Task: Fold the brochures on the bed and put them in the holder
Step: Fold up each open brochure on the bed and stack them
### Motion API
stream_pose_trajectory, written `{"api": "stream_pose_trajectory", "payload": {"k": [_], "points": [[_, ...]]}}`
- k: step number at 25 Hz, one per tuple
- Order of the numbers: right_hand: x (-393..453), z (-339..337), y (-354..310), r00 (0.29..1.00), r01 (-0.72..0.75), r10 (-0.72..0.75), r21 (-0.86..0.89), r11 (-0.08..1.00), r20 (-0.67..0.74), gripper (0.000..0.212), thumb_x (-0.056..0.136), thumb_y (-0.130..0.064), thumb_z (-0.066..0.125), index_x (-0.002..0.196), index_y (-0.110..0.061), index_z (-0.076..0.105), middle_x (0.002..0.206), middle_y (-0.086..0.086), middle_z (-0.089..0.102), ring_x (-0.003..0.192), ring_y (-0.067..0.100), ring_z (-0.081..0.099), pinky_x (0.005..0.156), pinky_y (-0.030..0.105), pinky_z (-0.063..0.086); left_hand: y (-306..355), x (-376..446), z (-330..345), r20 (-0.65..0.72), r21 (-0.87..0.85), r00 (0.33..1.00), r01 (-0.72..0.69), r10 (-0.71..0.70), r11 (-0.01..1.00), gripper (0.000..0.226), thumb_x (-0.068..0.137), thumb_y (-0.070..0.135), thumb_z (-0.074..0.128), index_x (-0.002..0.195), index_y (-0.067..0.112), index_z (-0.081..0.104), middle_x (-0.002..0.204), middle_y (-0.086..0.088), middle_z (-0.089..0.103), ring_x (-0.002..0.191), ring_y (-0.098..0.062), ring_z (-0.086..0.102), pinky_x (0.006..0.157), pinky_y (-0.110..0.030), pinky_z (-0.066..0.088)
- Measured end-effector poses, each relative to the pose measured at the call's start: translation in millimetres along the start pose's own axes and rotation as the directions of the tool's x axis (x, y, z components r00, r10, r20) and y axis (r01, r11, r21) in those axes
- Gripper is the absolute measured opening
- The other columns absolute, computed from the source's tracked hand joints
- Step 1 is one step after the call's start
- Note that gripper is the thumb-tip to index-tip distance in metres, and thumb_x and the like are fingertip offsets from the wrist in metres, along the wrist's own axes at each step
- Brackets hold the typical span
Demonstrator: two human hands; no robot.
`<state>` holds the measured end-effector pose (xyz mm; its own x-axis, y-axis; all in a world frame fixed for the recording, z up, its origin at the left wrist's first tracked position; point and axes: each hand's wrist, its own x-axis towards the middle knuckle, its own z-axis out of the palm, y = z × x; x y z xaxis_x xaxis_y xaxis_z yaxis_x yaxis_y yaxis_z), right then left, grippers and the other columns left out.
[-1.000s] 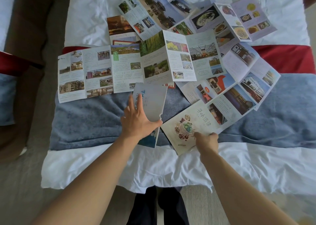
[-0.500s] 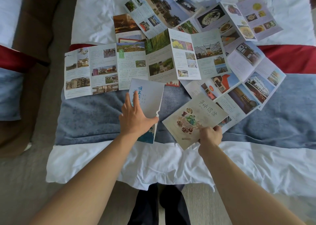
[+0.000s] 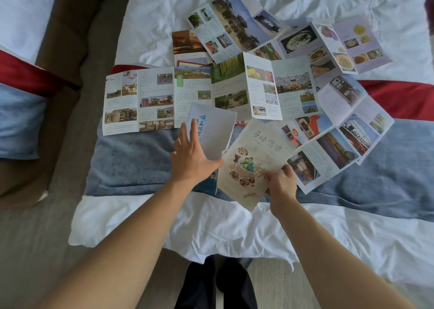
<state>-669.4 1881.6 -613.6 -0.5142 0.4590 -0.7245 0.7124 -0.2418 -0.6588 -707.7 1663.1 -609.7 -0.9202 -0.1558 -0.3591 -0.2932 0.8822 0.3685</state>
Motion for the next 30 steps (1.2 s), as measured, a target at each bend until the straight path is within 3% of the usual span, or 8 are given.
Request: {"api": "stream_pose_trajectory", "payload": {"k": [4, 11, 15, 18, 27, 30], "points": [[-5, 5, 3, 0.998, 0.01, -0.007, -0.058, 0.998, 0.063, 0.035, 0.085, 0.009, 0.045, 0.094, -0.02, 0.063, 0.094, 0.009, 0.075, 0.082, 0.028, 0.07, 0.061, 0.035, 0.058, 0, 3, -5, -0.047, 0.014, 0.999, 0.024, -0.023, 1.0, 0.128, 0.058, 0.074, 0.069, 0.153, 0.034, -0.007, 0.164, -0.011, 0.009, 0.143, -0.042, 0.026, 0.102, -0.064, 0.037], [-4, 6, 6, 0.994, -0.004, 0.006, -0.024, 1.0, 0.105, 0.035, 0.083, 0.009, 0.049, 0.091, -0.021, 0.065, 0.087, 0.006, 0.076, 0.089, 0.037, 0.071, 0.077, 0.054, 0.059, 5, -2, -4, -0.004, 0.084, 0.997, 0.073, -0.073, 0.994, 0.131, 0.061, 0.073, 0.073, 0.156, 0.028, -0.005, 0.165, -0.01, 0.003, 0.145, -0.041, 0.02, 0.107, -0.063, 0.036], [-1, 1, 5, 0.995, -0.032, 0.029, 0.025, 0.999, 0.096, 0.034, 0.087, 0.008, 0.048, 0.087, -0.021, 0.064, 0.091, 0.009, 0.073, 0.084, 0.032, 0.067, 0.064, 0.039, 0.056, 10, -8, -4, -0.01, 0.083, 0.999, 0.053, -0.052, 0.995, 0.126, 0.064, 0.068, 0.073, 0.157, 0.026, -0.002, 0.164, -0.01, 0.003, 0.146, -0.041, 0.018, 0.107, -0.063, 0.033], [-1, -2, 3, 0.994, -0.046, 0.046, 0.001, 0.999, 0.104, 0.032, 0.088, 0.009, 0.048, 0.093, -0.019, 0.064, 0.093, 0.009, 0.072, 0.083, 0.031, 0.067, 0.062, 0.037, 0.055, 9, -11, -3, -0.026, 0.021, 0.999, 0.034, -0.034, 0.999, 0.121, 0.066, 0.066, 0.072, 0.156, 0.026, 0.002, 0.164, -0.009, 0.007, 0.146, -0.039, 0.02, 0.108, -0.063, 0.034], [-2, -1, 7, 0.976, -0.109, 0.12, -0.07, 0.992, 0.182, 0.031, 0.09, 0.01, 0.049, 0.102, -0.016, 0.062, 0.097, 0.014, 0.073, 0.085, 0.037, 0.069, 0.079, 0.059, 0.059, 11, -13, -4, -0.047, 0.098, 0.991, -0.118, 0.123, 0.988, 0.117, 0.068, 0.072, 0.068, 0.156, 0.023, 0.008, 0.162, -0.012, 0.016, 0.141, -0.037, 0.028, 0.104, -0.06, 0.037], [-2, 3, 8, 0.976, -0.093, 0.112, -0.111, 0.989, 0.188, 0.032, 0.09, 0.009, 0.048, 0.106, -0.016, 0.062, 0.1, 0.014, 0.074, 0.089, 0.038, 0.072, 0.078, 0.059, 0.06, 9, -15, -2, -0.039, 0.11, 0.992, -0.118, 0.123, 0.987, 0.117, 0.069, 0.071, 0.069, 0.156, 0.023, 0.008, 0.162, -0.012, 0.016, 0.141, -0.037, 0.027, 0.104, -0.06, 0.036]]}}
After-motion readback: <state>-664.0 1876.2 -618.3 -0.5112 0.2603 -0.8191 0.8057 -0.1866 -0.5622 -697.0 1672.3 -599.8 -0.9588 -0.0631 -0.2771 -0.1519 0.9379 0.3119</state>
